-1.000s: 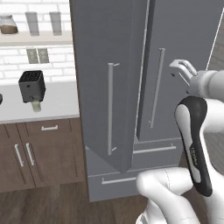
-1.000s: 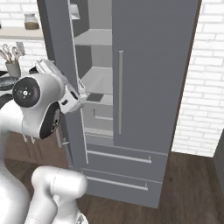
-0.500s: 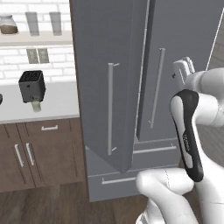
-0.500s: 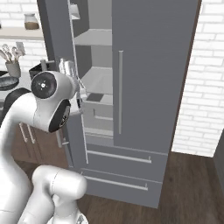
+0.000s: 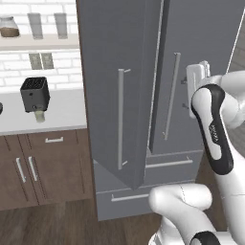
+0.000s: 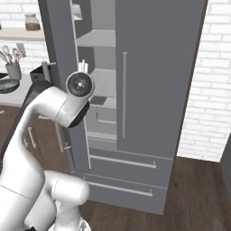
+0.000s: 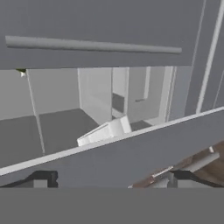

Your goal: Grab a lemon wedge from the fridge and one ice cube from the ice bowl, and put them in the glass of lemonade.

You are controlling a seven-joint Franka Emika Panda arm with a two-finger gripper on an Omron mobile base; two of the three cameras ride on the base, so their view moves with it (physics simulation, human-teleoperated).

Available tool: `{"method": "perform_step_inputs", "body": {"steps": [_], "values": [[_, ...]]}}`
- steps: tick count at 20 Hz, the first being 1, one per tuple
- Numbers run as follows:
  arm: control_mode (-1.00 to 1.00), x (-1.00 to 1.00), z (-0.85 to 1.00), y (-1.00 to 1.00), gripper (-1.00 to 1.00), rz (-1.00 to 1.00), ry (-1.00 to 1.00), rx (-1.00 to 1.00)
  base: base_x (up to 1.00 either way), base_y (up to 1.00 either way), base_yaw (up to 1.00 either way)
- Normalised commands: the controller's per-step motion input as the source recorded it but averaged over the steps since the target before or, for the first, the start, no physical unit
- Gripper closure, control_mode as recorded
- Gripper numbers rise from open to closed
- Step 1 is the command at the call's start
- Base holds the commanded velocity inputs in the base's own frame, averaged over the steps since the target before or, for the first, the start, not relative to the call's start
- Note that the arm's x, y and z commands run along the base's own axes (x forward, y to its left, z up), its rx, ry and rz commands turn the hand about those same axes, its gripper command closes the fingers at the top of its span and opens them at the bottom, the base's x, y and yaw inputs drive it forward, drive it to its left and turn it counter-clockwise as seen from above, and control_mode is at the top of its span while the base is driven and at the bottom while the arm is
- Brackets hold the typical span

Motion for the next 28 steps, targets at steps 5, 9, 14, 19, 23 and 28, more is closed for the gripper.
{"method": "perform_step_inputs", "body": {"steps": [5, 9, 14, 19, 23, 28], "values": [[-1.0, 0.64, -0.12, 0.29, -1.0, 0.23, 0.01, 0.08, 0.0, 0.0, 0.0], [-1.0, 0.81, 0.0, 0.23, -1.0, 0.19, 0.0, 0.07, 0.0, 0.0, 0.0], [-1.0, 0.76, 0.01, 0.12, -1.0, 0.14, -0.03, 0.09, 0.0, 0.0, 0.0], [-1.0, 0.78, 0.01, 0.0, -1.0, 0.09, -0.01, 0.11, 0.0, 0.0, 0.0], [-1.0, 0.42, 0.0, 0.24, -1.0, 0.1, 0.0, 0.08, 0.0, 0.0, 0.0], [-1.0, -0.03, 0.0, 0.74, -1.0, 0.16, 0.0, 0.03, 0.0, 0.0, 0.0]]}}
